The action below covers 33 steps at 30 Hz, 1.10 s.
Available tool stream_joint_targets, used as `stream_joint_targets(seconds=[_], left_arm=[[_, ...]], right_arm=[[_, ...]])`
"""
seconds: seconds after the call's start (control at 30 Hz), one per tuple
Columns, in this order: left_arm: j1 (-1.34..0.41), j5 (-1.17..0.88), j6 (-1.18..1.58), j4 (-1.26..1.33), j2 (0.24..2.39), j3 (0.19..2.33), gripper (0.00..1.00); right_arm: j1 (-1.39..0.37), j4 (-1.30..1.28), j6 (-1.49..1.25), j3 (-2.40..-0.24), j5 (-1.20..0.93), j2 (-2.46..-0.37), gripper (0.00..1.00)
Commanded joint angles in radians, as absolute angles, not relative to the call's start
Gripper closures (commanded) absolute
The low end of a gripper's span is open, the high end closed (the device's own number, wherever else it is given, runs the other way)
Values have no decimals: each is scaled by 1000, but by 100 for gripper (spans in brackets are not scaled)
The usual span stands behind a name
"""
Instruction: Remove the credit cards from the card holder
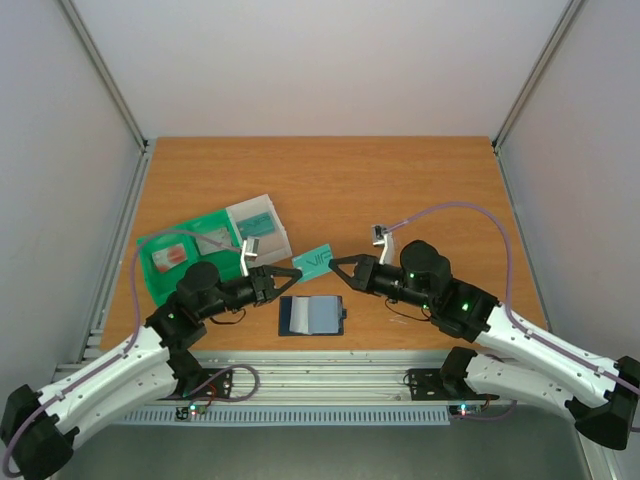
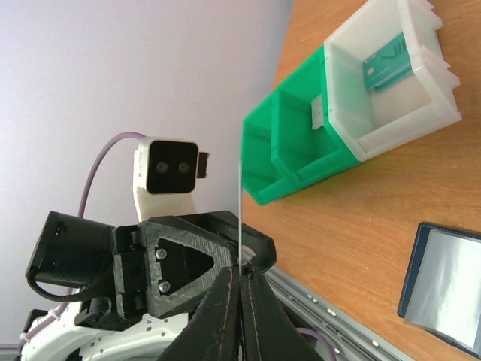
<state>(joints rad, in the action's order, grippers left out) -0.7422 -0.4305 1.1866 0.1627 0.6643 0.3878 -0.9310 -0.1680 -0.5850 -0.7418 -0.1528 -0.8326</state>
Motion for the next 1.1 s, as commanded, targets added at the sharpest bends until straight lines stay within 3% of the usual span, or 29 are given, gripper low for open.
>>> stream_joint_targets(seconds=[0.0,0.1,0.37,0.47,0.7,1.07], left_arm=[[-747,-450,1204,308,688,396,81],[-747,-450,1201,307,696,402,99],[-748,-436,1153,237,682,398,100],[-747,-413,1107,142,673,420,100],[-741,-298,942,-200,643,533,100],[-543,-264,756,-539,837,804,100]], right_arm=[[-928,-127,-609,-727,-122,-810,99],[-928,-132,-608,-718,-118,-807,99],[-928,-167,-593,-677,-99,-783,81],[-928,-208,-571,-675,-101,-762,64],[-928,-342,-511,-656,-69,-671,3],[-928,-501,-454,-639,-89,-617,2]])
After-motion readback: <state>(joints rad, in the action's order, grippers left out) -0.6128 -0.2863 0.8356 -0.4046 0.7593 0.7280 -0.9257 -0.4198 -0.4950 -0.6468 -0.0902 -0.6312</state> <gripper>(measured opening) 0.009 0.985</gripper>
